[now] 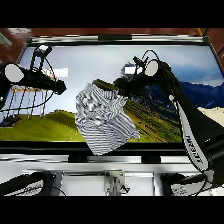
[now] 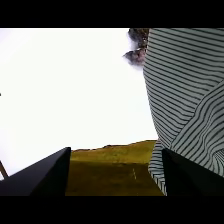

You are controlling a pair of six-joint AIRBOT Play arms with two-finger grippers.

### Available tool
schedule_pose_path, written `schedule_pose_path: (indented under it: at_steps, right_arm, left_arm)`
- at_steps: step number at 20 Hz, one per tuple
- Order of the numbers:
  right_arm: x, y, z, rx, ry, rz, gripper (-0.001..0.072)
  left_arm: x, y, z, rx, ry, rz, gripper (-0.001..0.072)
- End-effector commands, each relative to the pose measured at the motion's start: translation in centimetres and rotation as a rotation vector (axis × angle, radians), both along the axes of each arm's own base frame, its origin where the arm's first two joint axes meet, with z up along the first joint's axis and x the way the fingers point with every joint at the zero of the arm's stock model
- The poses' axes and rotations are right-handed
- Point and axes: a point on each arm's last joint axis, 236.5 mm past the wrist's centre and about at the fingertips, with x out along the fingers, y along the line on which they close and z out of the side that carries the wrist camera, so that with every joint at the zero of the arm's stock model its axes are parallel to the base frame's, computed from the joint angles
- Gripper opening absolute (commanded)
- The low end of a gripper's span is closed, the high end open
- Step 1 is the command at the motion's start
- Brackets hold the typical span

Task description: Fold the shirts.

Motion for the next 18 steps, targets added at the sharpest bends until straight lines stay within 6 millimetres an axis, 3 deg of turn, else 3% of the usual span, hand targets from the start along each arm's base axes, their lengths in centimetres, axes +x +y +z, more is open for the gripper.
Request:
schedule_pose_path:
  at_steps: [1,2,5,8,11,15,18]
  right_arm:
    - [0.1,0.0,0.0,0.003,0.003,-0.010,0.0087]
    - [0.1,0.0,0.0,0.002,0.003,-0.010,0.0087]
    - [0.1,0.0,0.0,0.002,0.003,-0.010,0.0087]
    - [0.1,0.0,0.0,0.002,0.003,-0.009,0.0087]
    - [0.1,-0.1,-0.1,-0.003,-0.003,-0.001,0.0087]
    - [-0.4,-0.2,-0.2,-0.012,0.009,0.022,0.0087]
    - [-1.0,-0.3,-0.4,-0.022,0.021,0.044,0.0087]
  left_arm:
    - [-2.6,-2.5,0.9,0.030,0.014,-0.116,0.0720]
    - [-3.6,-4.2,1.7,0.035,-0.003,-0.174,0.0661]
    - [-7.7,-9.2,2.6,0.064,-0.040,-0.333,0.0658]
    - [-11.6,-9.8,-0.5,0.178,0.002,-0.367,0.0659]
    - [-15.8,-12.1,-4.7,0.195,0.049,-0.468,0.0684]
    - [-13.5,-16.4,-6.8,0.064,-0.121,-0.438,0.0720]
    - [-13.4,-16.5,-10.8,0.088,-0.033,-0.403,0.0720]
